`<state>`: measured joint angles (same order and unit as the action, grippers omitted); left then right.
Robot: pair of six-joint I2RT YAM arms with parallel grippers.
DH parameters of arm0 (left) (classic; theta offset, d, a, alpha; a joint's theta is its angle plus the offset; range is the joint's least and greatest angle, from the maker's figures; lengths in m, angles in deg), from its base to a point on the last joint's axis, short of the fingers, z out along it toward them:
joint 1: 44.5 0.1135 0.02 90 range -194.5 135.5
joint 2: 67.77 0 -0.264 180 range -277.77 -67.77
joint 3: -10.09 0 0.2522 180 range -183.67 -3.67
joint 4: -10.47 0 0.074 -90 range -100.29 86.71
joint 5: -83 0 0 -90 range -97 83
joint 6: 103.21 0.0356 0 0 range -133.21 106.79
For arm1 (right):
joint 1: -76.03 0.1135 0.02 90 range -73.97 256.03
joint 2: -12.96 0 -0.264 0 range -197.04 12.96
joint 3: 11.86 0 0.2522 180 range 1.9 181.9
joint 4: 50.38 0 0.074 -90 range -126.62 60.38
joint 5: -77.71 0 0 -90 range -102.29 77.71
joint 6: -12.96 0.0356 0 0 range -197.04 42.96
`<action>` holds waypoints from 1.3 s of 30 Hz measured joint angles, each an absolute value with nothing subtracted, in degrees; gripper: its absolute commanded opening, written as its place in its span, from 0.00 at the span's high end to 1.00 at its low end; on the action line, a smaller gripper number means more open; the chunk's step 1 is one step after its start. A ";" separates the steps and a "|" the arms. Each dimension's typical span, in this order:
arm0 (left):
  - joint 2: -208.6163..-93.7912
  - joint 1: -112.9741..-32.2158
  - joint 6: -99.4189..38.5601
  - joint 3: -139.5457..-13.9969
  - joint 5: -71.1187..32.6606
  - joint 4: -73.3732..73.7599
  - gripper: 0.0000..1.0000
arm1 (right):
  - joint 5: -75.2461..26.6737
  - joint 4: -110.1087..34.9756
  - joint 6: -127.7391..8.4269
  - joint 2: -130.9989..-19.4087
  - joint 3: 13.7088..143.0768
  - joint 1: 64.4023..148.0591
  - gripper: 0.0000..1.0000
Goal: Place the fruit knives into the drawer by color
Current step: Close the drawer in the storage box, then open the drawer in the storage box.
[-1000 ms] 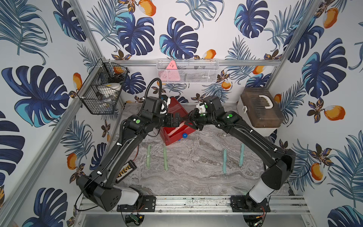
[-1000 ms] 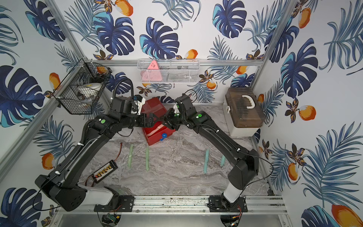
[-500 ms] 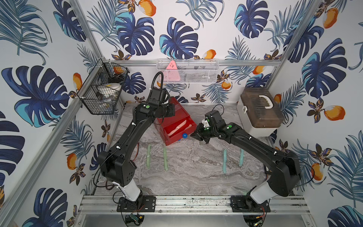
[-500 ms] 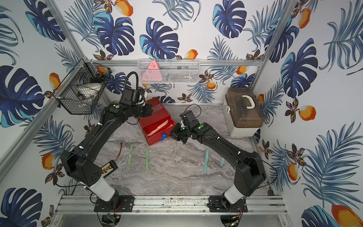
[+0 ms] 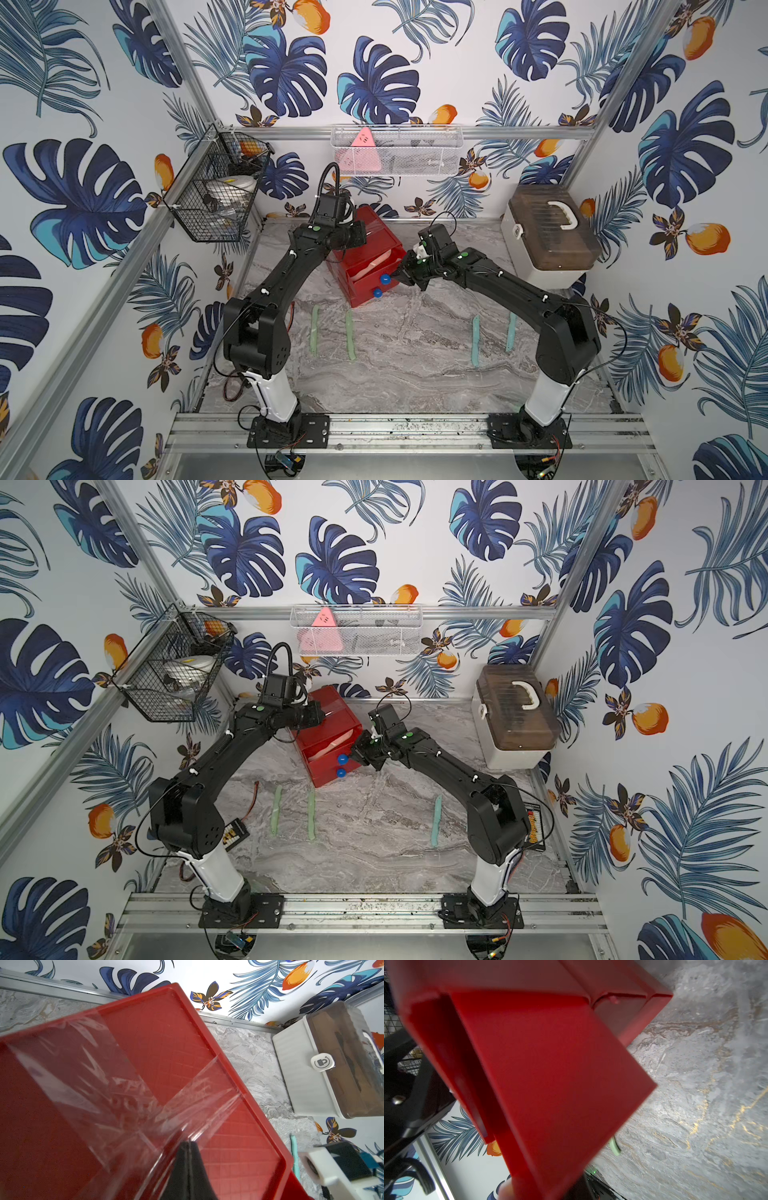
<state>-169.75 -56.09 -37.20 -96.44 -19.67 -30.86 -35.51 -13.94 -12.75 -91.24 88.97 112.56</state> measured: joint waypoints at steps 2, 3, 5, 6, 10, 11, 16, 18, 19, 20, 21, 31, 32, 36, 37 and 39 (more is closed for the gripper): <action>-169.55 -56.03 -37.24 -94.89 -20.19 -29.09 1.00 | -35.49 -14.40 -12.66 -92.53 90.11 112.50 1.00; -169.38 -56.03 -37.28 -94.10 -20.37 -28.09 1.00 | -35.51 -14.66 -12.53 -93.32 90.78 112.41 1.00; -168.98 -56.03 -37.33 -92.81 -20.74 -26.29 1.00 | -35.44 -15.16 -12.53 -94.74 91.96 112.37 1.00; -168.70 -56.03 -37.35 -92.13 -20.76 -25.53 1.00 | -35.47 -15.45 -12.51 -95.57 92.64 112.39 1.00; -167.78 -56.03 -37.48 -90.17 -20.87 -23.19 1.00 | -35.73 -17.15 -12.11 -98.67 95.24 112.39 1.00; -167.61 -56.00 -37.48 -89.82 -20.82 -22.82 1.00 | -35.82 -17.48 -12.11 -99.33 95.75 112.39 1.00; -166.82 -55.98 -37.48 -88.26 -20.65 -21.16 1.00 | -37.30 -17.79 -11.63 -101.01 96.53 112.43 1.00; -166.60 -55.98 -37.46 -87.89 -20.61 -20.76 1.00 | -37.78 -18.75 -11.48 -101.01 95.94 112.47 1.00; -166.51 -55.98 -37.46 -87.74 -20.58 -20.65 1.00 | -37.78 -19.77 -11.46 -100.68 95.11 112.63 1.00; -166.45 -55.98 -37.46 -87.65 -20.56 -20.54 1.00 | -37.59 -21.35 -11.42 -100.03 93.65 112.80 1.00; -166.43 -55.98 -37.46 -87.63 -20.54 -20.50 1.00 | -37.22 -22.94 -11.04 -98.85 91.46 113.07 1.00; -166.29 -55.92 -37.28 -88.37 -20.50 -21.00 1.00 | -35.20 -46.62 -4.31 -91.88 67.29 115.05 0.24; -166.29 -55.92 -37.28 -88.37 -20.50 -21.03 1.00 | -35.25 -49.68 -3.98 -92.09 66.22 115.12 0.24; -166.21 -55.92 -37.26 -88.18 -20.50 -21.00 1.00 | -35.23 -58.40 -0.99 -94.24 63.83 115.43 0.22; -166.19 -55.92 -37.24 -88.02 -20.50 -20.98 1.00 | -35.18 -59.69 -0.79 -94.89 63.75 115.45 0.22; -166.10 -55.92 -37.18 -88.00 -20.50 -20.98 1.00 | -35.03 -62.51 0.45 -96.33 63.77 115.47 0.26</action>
<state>-166.10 -55.92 -37.18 -88.00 -20.50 -20.98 -35.03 -62.51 0.45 -96.33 63.77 115.47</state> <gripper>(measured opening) 0.059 0.772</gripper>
